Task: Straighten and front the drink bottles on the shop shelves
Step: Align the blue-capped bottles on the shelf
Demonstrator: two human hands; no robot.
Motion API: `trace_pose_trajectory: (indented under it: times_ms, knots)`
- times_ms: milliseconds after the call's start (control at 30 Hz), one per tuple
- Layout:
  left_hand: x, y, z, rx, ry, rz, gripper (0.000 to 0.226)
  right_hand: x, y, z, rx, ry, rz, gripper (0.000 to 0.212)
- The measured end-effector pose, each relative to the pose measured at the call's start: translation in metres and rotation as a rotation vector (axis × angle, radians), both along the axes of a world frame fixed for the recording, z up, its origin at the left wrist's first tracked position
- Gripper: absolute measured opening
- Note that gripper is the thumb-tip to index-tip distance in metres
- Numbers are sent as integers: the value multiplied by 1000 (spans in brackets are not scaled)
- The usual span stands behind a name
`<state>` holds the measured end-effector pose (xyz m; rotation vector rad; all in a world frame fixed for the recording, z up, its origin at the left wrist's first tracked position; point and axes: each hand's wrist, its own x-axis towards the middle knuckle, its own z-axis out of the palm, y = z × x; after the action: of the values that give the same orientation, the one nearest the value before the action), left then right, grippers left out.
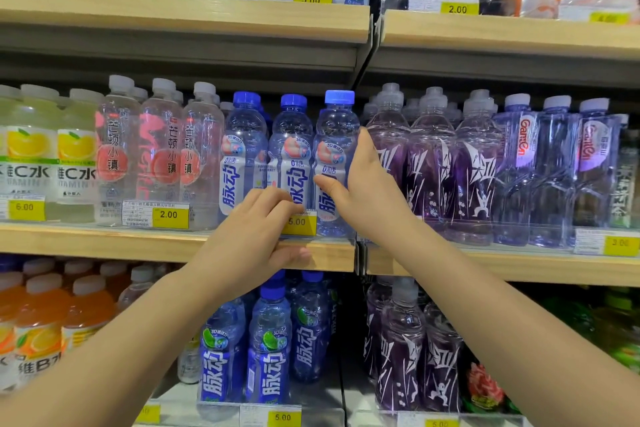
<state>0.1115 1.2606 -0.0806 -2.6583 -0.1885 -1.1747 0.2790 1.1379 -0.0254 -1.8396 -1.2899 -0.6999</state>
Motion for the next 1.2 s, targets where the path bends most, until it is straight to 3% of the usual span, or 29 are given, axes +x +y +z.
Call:
trace_pose_trajectory:
  times_ms: [233, 400, 633, 1200]
  knots:
    - [2, -1, -2, -6, -21, -7, 69, -3, 6, -7, 101, -50, -24, 104]
    - [2, 0, -2, 9, -25, -4, 68, -8, 6, -21, 203, 0, 56, 91]
    - [3, 3, -4, 11, -32, -1, 68, -7, 11, -28, 278, -96, -34, 88]
    - [0, 2, -5, 16, -9, 28, 70, -6, 11, -32, 333, -91, -31, 44]
